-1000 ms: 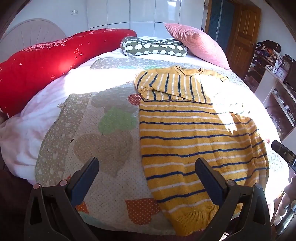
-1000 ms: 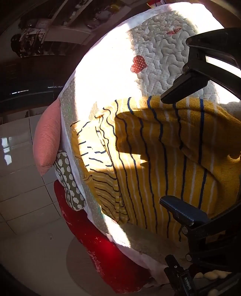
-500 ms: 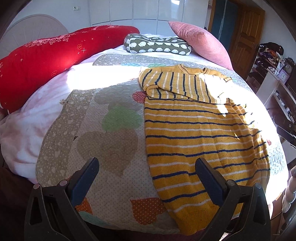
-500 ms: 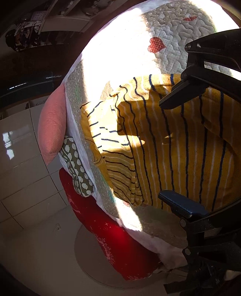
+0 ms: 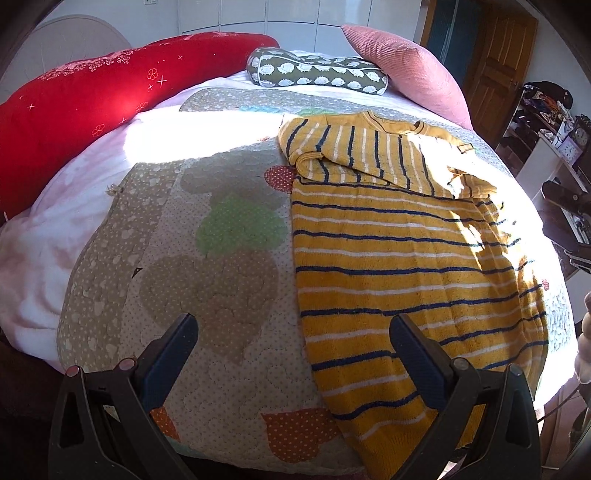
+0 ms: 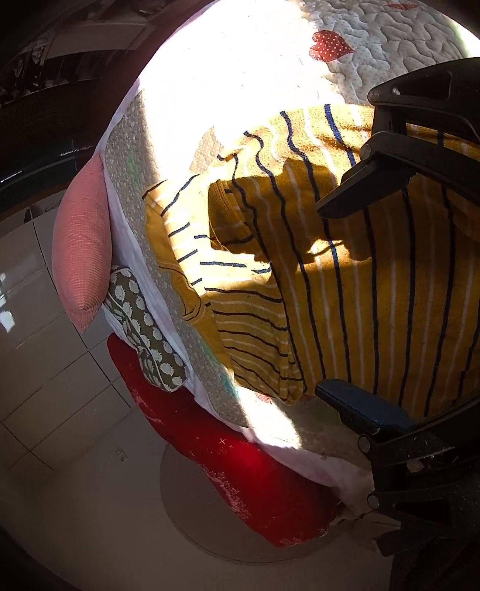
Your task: Fold small clothes
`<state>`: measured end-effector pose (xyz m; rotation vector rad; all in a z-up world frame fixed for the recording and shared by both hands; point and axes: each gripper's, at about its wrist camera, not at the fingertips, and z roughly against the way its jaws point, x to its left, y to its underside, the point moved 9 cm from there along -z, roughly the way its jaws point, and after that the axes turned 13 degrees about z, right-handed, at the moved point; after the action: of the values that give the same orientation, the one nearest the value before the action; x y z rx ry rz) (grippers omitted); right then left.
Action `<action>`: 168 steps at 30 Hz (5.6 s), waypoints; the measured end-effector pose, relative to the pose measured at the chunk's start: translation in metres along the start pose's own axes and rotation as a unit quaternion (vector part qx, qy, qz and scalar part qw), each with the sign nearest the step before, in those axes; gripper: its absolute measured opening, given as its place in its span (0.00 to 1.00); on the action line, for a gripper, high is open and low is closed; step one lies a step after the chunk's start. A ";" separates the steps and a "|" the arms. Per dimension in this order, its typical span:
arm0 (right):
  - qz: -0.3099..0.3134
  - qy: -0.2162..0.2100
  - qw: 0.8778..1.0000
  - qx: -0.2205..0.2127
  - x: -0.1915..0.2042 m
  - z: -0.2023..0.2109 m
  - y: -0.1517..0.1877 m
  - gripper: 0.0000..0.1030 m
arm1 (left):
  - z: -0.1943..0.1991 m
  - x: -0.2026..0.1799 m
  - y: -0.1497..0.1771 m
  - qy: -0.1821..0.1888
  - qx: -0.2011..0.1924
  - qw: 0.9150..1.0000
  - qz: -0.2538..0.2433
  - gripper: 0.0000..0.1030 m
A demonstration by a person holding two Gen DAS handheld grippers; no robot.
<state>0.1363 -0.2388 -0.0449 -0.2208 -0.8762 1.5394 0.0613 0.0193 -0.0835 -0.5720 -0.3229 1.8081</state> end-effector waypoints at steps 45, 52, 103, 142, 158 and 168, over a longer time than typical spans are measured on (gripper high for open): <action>-0.080 0.117 0.987 0.075 -0.099 -0.117 -0.042 0.36 | -0.019 0.085 -0.026 -0.014 -0.004 0.996 0.090 1.00; -0.073 0.162 0.979 0.099 -0.105 -0.148 -0.043 0.19 | -0.014 0.085 -0.021 -0.003 -0.003 0.995 0.095 1.00; 0.282 0.000 0.956 0.074 0.166 -0.221 -0.029 0.05 | 0.029 0.130 -0.007 -0.074 -0.029 0.993 0.089 1.00; -0.081 0.007 0.996 0.023 -0.065 0.046 0.176 0.39 | -0.028 -0.044 0.089 0.118 0.099 0.988 0.001 0.85; -0.076 0.070 0.992 0.070 -0.084 0.109 0.227 0.05 | 0.008 -0.014 0.095 0.019 0.065 0.995 -0.067 0.11; -0.034 0.052 0.998 0.022 -0.059 0.099 0.172 0.37 | 0.046 -0.011 0.047 -0.048 -0.046 0.993 -0.093 0.60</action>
<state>-0.0449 -0.3178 -0.1068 -0.2333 -0.7601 1.4688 0.0008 -0.0022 -0.0652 -0.5038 -0.5114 1.6500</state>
